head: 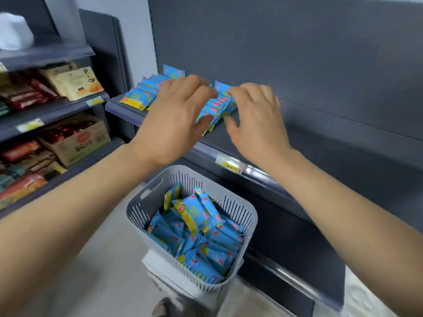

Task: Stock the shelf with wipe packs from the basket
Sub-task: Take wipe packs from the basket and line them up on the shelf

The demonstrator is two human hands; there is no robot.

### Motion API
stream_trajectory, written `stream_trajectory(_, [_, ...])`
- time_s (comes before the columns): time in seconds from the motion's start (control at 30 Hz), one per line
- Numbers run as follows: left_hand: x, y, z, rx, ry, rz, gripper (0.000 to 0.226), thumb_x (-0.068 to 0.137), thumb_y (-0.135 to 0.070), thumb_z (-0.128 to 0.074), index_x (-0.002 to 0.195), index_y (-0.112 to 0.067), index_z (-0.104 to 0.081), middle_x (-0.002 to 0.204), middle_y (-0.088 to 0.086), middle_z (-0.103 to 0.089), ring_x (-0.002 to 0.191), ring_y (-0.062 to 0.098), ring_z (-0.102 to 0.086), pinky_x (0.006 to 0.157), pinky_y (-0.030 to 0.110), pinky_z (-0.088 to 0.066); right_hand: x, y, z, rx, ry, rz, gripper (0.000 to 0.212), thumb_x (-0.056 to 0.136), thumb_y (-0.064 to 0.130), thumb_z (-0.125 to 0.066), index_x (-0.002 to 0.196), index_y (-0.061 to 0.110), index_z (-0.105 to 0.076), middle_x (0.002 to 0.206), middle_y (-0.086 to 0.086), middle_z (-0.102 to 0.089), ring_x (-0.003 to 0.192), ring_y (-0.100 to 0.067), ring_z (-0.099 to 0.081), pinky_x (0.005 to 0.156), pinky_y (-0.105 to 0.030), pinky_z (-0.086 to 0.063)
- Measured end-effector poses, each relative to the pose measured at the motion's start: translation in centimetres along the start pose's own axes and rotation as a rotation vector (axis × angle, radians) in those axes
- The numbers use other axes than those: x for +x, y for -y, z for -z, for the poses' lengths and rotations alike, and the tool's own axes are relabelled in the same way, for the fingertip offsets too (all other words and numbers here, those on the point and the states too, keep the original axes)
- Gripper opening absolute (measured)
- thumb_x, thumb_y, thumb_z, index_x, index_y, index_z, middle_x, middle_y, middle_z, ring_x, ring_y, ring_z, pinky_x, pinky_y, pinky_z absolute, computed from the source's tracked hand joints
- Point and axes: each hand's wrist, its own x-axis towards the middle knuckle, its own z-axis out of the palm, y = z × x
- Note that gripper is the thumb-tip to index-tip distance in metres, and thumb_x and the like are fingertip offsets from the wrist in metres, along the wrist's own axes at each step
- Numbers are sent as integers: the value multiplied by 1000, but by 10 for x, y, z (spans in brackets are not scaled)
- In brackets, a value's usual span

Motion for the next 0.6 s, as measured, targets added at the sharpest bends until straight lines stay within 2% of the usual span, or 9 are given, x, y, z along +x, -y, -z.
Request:
stream_trajectory(0.07, [-22,3,-16,-42,116,17,31,80,-8,-64,109,3,-60,108,20,-59,99,39,-57,84,49,-44,-20,-1,-29,7,135,-21,41,84,22,-57,123,11,-52,123,-9,-53,114,-32,-44,89,-41,-36])
stream_trajectory(0.17, [-55,15,-47,-68,297,70,33,77,-7,-67,108,2,-60,106,20,-59,98,38,-57,84,44,-43,-49,-4,-75,26,378,-97,35,86,24,-55,119,11,-54,118,-10,-56,109,-32,-48,87,-40,-39])
stream_trajectory(0.33, [-102,49,-113,-102,589,167,37,85,-19,-62,119,-8,-56,118,11,-54,111,30,-50,95,40,-37,-100,-13,-145,-13,764,-223,31,88,20,-53,117,9,-53,116,-12,-57,109,-32,-50,88,-40,-40])
stream_trajectory(0.47, [-128,73,-165,-134,711,196,38,86,-20,-60,122,-11,-54,122,8,-53,115,27,-48,99,36,-35,-129,-27,-188,-34,911,-366,28,89,19,-51,114,7,-52,113,-14,-58,104,-33,-53,82,-36,-41])
stream_trajectory(0.6, [-151,87,-206,-136,874,155,39,87,-19,-58,125,-13,-50,123,7,-50,114,27,-47,95,36,-36,-144,-30,-226,169,1043,-572,24,87,21,-54,107,7,-56,104,-12,-60,103,-32,-56,77,-35,-48])
